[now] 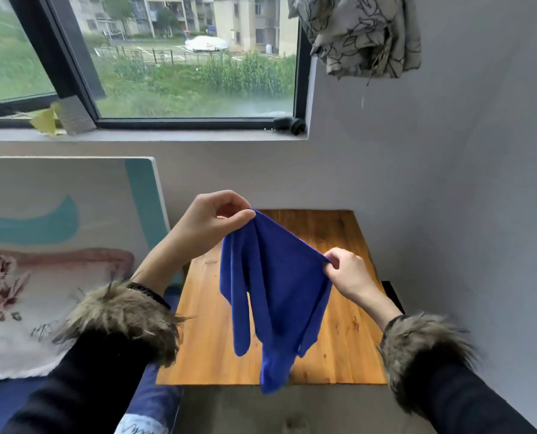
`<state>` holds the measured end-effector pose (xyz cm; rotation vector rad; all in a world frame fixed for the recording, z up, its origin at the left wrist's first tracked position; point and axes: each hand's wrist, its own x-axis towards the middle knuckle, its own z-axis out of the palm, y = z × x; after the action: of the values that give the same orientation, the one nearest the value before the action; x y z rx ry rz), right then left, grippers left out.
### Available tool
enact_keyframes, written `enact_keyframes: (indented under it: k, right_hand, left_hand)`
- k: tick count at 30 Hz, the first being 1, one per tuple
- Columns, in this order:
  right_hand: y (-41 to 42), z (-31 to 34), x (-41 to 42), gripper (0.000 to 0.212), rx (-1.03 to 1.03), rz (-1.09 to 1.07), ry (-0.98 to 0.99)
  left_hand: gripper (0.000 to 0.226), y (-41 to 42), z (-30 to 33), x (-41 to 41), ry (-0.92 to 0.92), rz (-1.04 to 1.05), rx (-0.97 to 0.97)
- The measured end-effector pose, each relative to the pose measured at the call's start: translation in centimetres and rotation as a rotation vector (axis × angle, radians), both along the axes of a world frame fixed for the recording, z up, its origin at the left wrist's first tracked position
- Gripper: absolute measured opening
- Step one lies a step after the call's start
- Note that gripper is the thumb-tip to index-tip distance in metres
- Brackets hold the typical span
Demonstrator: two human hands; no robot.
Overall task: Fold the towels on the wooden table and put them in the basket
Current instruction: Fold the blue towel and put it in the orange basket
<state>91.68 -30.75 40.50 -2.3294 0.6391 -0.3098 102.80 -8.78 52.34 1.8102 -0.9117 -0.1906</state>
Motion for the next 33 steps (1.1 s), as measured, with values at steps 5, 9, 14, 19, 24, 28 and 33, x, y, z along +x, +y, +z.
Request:
enact_keyframes:
  k: [5, 9, 14, 19, 24, 28, 33]
  right_hand:
    - [-7.3, -0.4, 6.9, 0.018, -0.076, -0.098, -0.005]
    - [-13.3, -0.5, 11.8, 0.022, -0.133, -0.141, 0.018]
    - [-18.9, 1.2, 17.3, 0.029, -0.227, -0.185, 0.026]
    - [-22.2, 3.3, 21.5, 0.034, -0.335, -0.215, -0.073]
    - [-23.0, 2.5, 23.2, 0.034, -0.354, -0.237, -0.269]
    - [-22.1, -1.2, 21.3, 0.035, -0.251, -0.212, -0.307]
    - [-20.8, -8.7, 17.0, 0.03, -0.169, -0.063, 0.057]
  left_hand:
    - [0.013, -4.2, -1.2, 7.7, -0.015, 0.128, -0.011]
    - [0.016, -7.5, -2.2, 14.2, -0.074, 0.208, 0.107]
    - [0.012, -11.6, -3.6, 20.7, -0.186, 0.338, 0.194]
    - [0.004, -14.1, -3.8, 25.7, -0.257, 0.449, 0.171]
    - [0.004, -14.9, -4.8, 27.5, -0.176, 0.438, 0.086]
    - [0.014, -13.4, -9.7, 26.7, -0.121, 0.34, 0.196]
    - [0.006, -11.1, -19.2, 23.7, -0.068, 0.154, 0.525]
